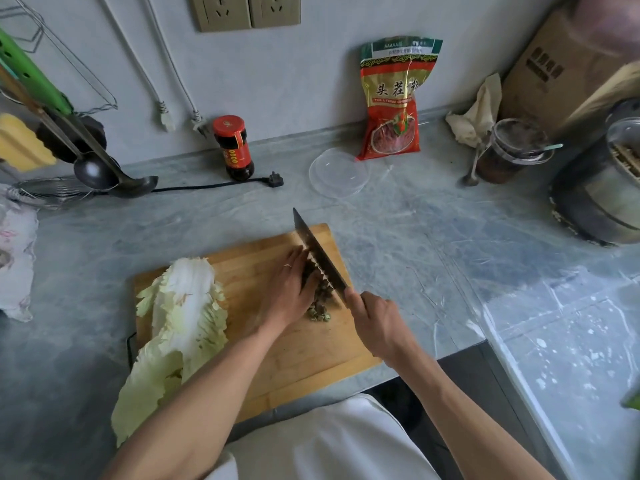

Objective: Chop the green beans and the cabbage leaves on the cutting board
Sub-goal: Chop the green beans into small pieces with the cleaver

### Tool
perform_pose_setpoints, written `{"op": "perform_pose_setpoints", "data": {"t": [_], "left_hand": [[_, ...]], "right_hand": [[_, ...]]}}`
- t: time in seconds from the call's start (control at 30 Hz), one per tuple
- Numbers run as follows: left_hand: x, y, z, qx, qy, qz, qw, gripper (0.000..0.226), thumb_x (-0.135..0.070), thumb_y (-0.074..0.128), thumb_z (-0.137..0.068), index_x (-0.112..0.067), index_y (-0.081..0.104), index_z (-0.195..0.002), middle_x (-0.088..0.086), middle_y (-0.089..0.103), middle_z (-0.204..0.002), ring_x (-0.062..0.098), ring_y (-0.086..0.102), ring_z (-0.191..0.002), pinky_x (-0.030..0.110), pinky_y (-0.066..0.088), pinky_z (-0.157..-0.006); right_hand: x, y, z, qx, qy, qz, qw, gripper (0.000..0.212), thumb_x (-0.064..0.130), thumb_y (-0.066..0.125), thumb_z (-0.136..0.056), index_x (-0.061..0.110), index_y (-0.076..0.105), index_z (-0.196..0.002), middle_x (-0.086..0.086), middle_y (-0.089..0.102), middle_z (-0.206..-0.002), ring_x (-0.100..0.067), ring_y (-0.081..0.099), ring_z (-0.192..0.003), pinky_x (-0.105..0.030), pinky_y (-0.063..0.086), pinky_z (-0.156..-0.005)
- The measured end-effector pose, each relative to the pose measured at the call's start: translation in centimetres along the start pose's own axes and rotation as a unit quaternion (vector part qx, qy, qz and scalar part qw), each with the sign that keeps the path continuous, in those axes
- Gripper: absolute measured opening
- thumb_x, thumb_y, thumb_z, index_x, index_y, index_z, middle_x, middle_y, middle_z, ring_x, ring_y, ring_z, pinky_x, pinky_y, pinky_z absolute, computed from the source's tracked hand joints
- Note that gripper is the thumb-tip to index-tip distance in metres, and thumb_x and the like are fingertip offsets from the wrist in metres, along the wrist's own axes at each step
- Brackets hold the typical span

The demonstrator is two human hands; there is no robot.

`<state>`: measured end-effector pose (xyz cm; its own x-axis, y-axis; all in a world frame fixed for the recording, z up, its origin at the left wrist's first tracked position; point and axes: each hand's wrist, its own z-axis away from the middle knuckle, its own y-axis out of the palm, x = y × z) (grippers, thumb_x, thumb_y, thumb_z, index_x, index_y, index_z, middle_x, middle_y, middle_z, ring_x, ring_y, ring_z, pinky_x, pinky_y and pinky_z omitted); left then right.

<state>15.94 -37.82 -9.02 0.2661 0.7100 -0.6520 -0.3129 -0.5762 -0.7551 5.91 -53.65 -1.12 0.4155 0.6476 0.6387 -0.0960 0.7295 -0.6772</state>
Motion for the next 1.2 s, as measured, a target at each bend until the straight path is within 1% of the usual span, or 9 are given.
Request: {"op": "perform_pose_setpoints", "data": {"t": [0.1,0.27,0.37,0.6,0.77,0.87,0.93,1.03,1.2], "left_hand": [[0.4,-0.6,0.9,-0.003,-0.004,0.001,1.0,0.063,-0.054,0.029,-0.101,-0.012,0.041,-0.147,0.011,0.045,-0.151,0.029,0.041,-0.14,0.045,0.033,-0.116],[0.4,-0.6,0.4,-0.004,0.015,-0.027,1.0,0.065,-0.059,0.03,-0.098,-0.016,0.045,-0.144,0.007,0.046,-0.151,0.025,0.043,-0.138,0.046,0.036,-0.114],[-0.5,-0.7,-0.7,-0.008,0.0,0.004,1.0,0.063,-0.053,0.036,-0.096,-0.012,0.049,-0.141,0.007,0.048,-0.149,0.024,0.038,-0.142,0.044,0.036,-0.115],[-0.4,0.2,0.7,-0.029,0.014,0.017,0.999,0.048,-0.032,0.042,-0.099,-0.008,0.051,-0.14,0.011,0.049,-0.148,0.028,0.036,-0.143,0.048,0.035,-0.114],[-1.1,-1.6,2.1,-0.072,-0.083,0.127,0.986,0.05,-0.026,0.051,-0.102,-0.011,0.04,-0.148,0.009,0.044,-0.151,0.024,0.04,-0.139,0.031,0.033,-0.113],[-0.1,-3.8,3.5,-0.139,-0.095,0.114,0.979,0.045,-0.026,0.058,-0.099,-0.012,0.051,-0.14,0.005,0.045,-0.15,0.018,0.04,-0.139,0.029,0.034,-0.113],[0.3,-5.2,5.0,-0.157,-0.115,0.121,0.973,0.035,-0.025,0.06,-0.098,-0.013,0.059,-0.131,0.001,0.055,-0.141,0.012,0.049,-0.13,0.016,0.034,-0.105],[0.8,-6.5,7.2,-0.175,-0.153,0.128,0.964,0.024,-0.021,0.061,-0.097,-0.017,0.066,-0.12,-0.006,0.064,-0.125,0.002,0.057,-0.11,-0.002,0.033,-0.087],[1.1,-7.4,10.9,-0.188,-0.194,0.16,0.949,0.018,-0.018,0.059,-0.098,-0.019,0.07,-0.113,-0.016,0.066,-0.11,-0.012,0.056,-0.098,-0.003,0.038,-0.078]], "right_hand": [[0.7,-1.2,0.3,-0.032,-0.008,-0.052,0.998,0.082,0.07,0.025,-0.088,-0.005,0.057,-0.08,-0.023,0.061,-0.069,-0.031,0.052,-0.055,-0.049,0.05,-0.056],[0.8,-2.6,-1.1,-0.057,0.009,-0.032,0.998,0.07,0.053,0.03,-0.103,-0.008,0.059,-0.086,-0.026,0.064,-0.075,-0.043,0.062,-0.067,-0.051,0.054,-0.06],[0.3,-2.1,-1.3,-0.037,0.012,-0.011,0.999,0.067,0.051,0.03,-0.104,-0.006,0.059,-0.084,-0.023,0.064,-0.073,-0.038,0.062,-0.062,-0.049,0.054,-0.058],[-0.6,0.5,0.1,0.002,-0.035,0.033,0.999,0.058,0.062,0.031,-0.098,0.015,0.041,-0.066,0.0,0.045,-0.057,-0.016,0.04,-0.048,-0.031,0.031,-0.051],[0.4,-0.7,-0.5,-0.013,-0.062,0.017,0.998,0.058,0.055,0.034,-0.1,0.011,0.039,-0.063,-0.002,0.042,-0.055,-0.014,0.034,-0.047,-0.029,0.029,-0.049],[1.8,-1.6,-0.6,-0.014,-0.097,-0.01,0.995,0.069,0.061,0.03,-0.096,0.0,0.048,-0.069,-0.016,0.052,-0.059,-0.026,0.045,-0.049,-0.038,0.039,-0.051],[2.9,-1.6,-0.5,0.02,-0.101,-0.024,0.994,0.07,0.06,0.031,-0.099,-0.003,0.055,-0.08,-0.021,0.059,-0.068,-0.035,0.052,-0.054,-0.042,0.048,-0.052],[4.0,-0.8,-0.3,0.069,-0.093,-0.054,0.992,0.067,0.058,0.034,-0.1,-0.002,0.058,-0.083,-0.016,0.06,-0.068,-0.024,0.055,-0.047,-0.033,0.048,-0.041],[4.0,1.4,0.4,0.063,-0.102,-0.036,0.992,0.064,0.061,0.035,-0.099,0.005,0.054,-0.074,-0.012,0.061,-0.065,-0.029,0.057,-0.053,-0.041,0.05,-0.05]]}}
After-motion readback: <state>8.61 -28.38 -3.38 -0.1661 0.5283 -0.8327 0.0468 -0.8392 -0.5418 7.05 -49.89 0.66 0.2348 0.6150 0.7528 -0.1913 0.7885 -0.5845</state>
